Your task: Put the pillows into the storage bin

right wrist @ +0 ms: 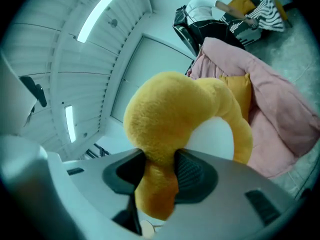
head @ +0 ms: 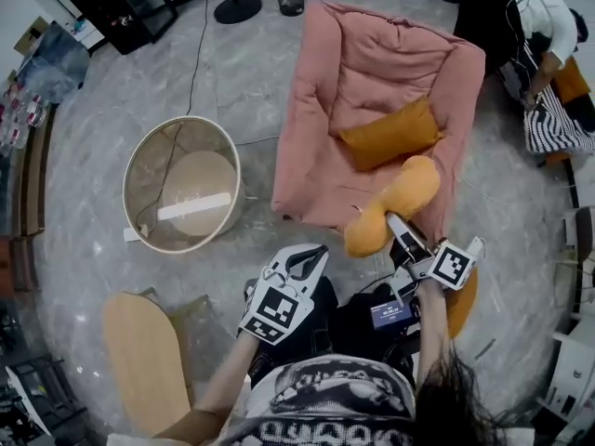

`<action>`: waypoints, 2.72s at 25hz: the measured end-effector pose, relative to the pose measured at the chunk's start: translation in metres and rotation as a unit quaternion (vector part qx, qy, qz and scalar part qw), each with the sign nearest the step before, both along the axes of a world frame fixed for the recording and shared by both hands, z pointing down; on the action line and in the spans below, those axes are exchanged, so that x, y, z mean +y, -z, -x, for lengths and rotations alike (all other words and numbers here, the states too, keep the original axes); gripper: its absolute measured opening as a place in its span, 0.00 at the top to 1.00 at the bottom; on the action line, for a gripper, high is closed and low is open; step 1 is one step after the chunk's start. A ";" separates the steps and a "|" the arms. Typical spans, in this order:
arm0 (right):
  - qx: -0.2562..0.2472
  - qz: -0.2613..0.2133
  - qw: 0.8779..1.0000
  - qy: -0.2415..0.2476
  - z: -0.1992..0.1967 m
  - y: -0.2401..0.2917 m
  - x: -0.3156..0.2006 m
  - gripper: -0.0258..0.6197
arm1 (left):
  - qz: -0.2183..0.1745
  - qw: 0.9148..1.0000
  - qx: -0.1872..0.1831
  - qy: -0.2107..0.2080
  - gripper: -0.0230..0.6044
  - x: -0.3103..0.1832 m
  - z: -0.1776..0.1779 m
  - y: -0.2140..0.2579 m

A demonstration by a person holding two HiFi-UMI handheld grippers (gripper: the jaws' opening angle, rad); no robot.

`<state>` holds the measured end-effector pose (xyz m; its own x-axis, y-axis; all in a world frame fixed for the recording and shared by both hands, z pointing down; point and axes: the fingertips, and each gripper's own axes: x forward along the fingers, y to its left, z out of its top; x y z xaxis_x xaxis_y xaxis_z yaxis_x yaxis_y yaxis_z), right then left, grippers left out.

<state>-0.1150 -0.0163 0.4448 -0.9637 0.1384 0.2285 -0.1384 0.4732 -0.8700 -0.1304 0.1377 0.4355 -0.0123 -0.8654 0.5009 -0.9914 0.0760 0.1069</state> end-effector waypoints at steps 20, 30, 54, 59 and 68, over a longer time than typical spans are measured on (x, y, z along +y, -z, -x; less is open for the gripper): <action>-0.004 -0.004 0.976 -0.218 -0.350 0.002 -0.129 0.70 | 0.001 0.983 0.002 -0.185 0.94 -0.142 -0.257 0.009; 0.074 -0.020 0.952 -0.297 -0.550 -0.062 -0.190 0.70 | 0.000 0.956 -0.001 -0.294 0.94 -0.206 -0.414 0.006; 0.525 -0.158 0.835 0.050 -0.705 -0.375 -0.251 0.70 | 0.091 0.925 -0.009 -0.368 0.94 -0.269 -0.481 -0.109; 0.565 -0.206 0.799 0.001 -0.710 -0.396 -0.276 0.61 | 0.113 0.925 -0.001 -0.363 0.94 -0.257 -0.469 -0.133; 0.505 -0.204 0.838 -0.048 -0.661 -0.345 -0.258 0.53 | 0.105 0.939 0.004 -0.328 0.94 -0.242 -0.429 -0.119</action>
